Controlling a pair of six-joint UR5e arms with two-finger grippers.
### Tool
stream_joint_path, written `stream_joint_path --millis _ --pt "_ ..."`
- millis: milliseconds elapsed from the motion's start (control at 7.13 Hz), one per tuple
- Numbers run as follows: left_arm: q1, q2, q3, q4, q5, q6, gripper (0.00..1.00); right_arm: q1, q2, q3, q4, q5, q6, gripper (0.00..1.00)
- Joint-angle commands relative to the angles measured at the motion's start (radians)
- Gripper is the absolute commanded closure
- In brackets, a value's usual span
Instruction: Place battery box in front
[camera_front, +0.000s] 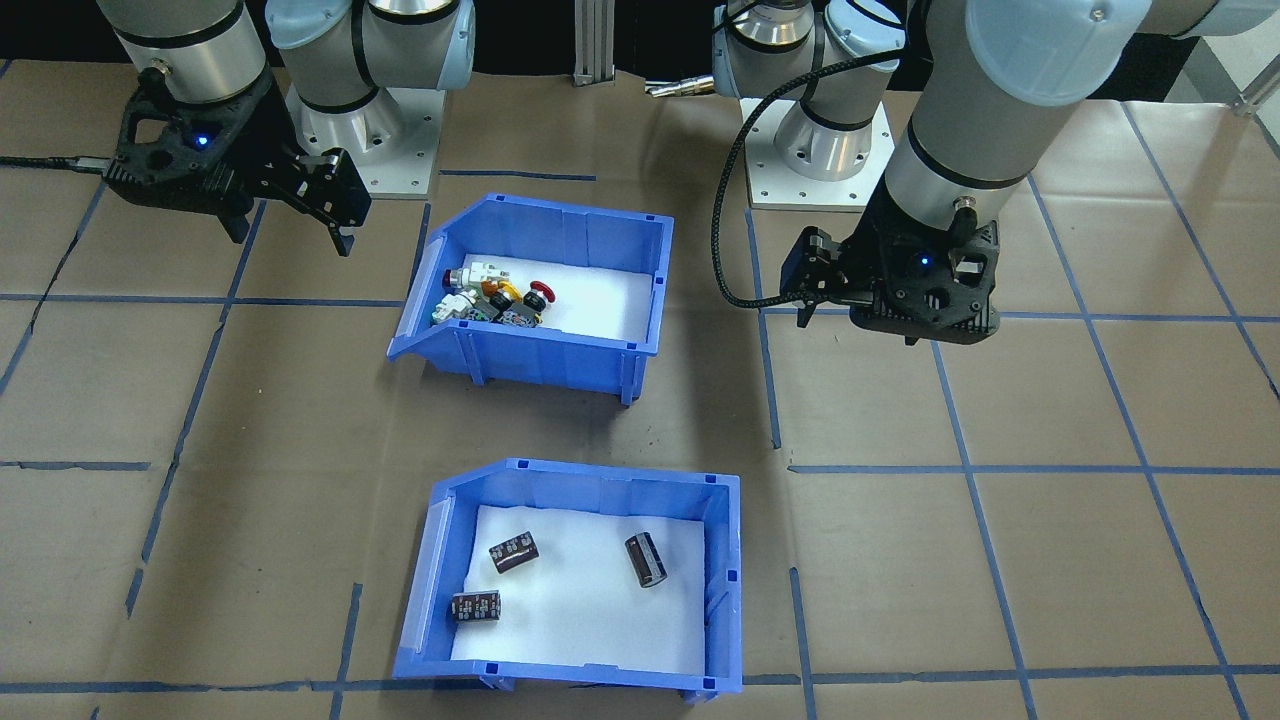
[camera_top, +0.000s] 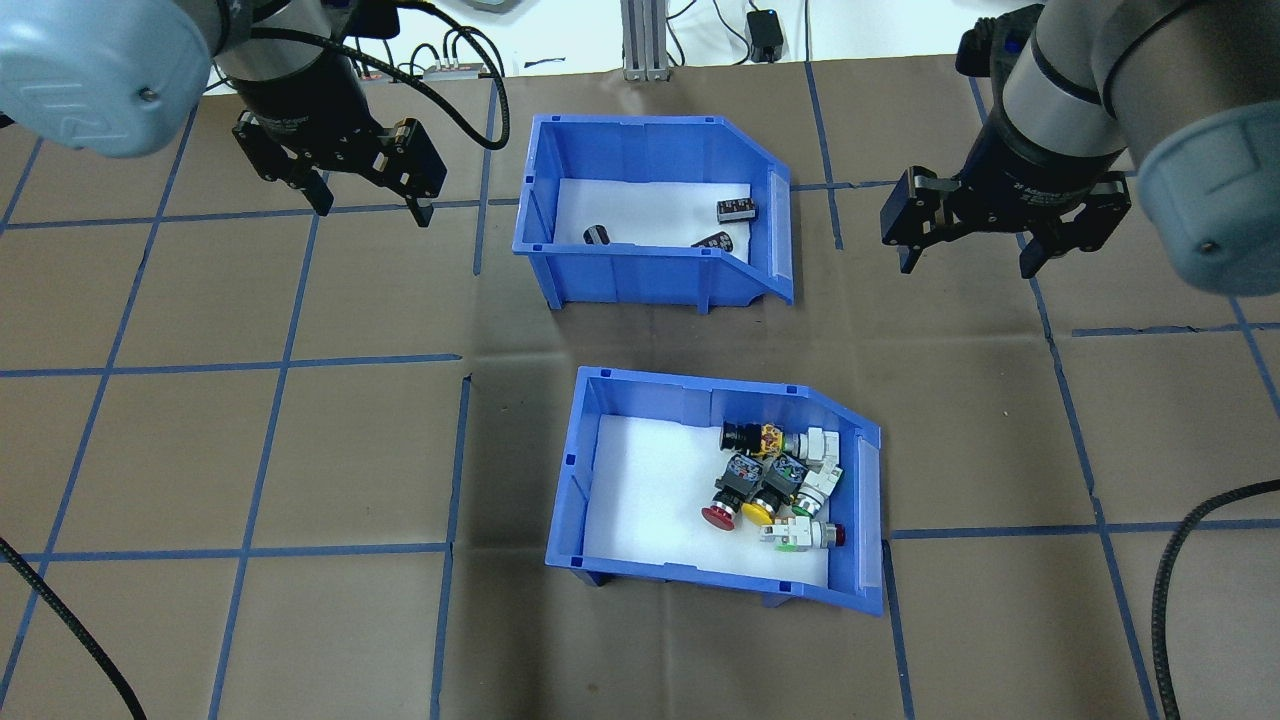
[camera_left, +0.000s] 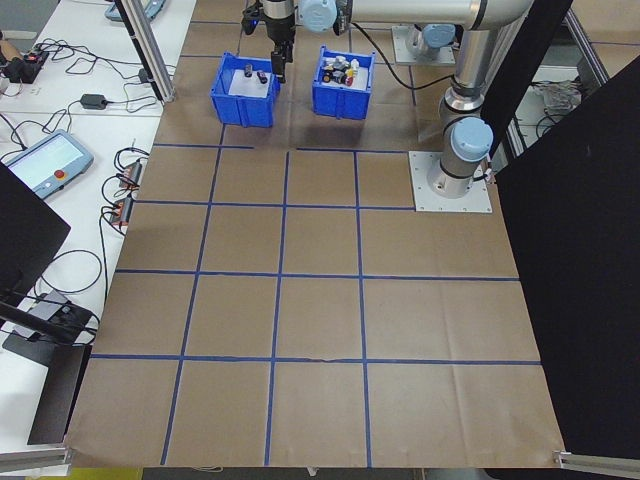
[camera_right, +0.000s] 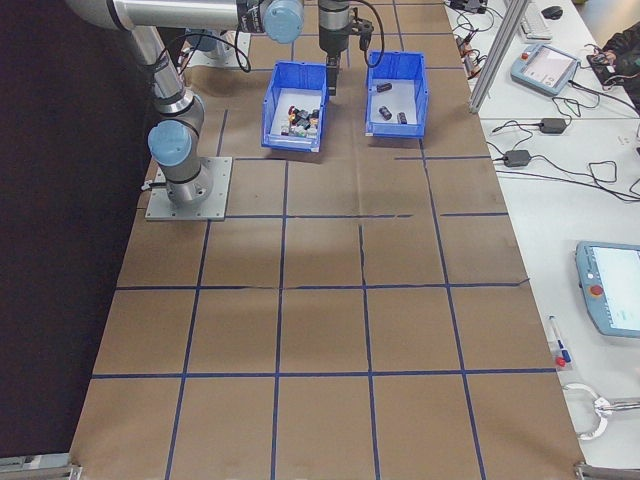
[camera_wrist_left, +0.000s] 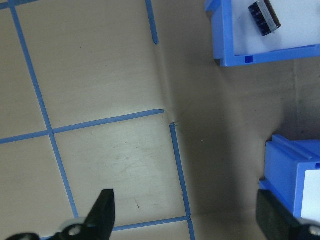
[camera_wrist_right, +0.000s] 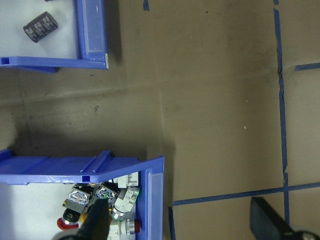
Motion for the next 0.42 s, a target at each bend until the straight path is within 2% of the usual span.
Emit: stream_joint_path --millis 0,280 --pt "0.0 -0.004 -0.001 -0.001 0.0 0.0 0.0 0.0 0.002 -0.002 0.001 -0.002 0.0 0.0" --pt "0.0 -0.008 0.0 0.001 0.0 0.0 0.0 0.0 0.002 -0.002 0.001 -0.005 0.0 0.0"
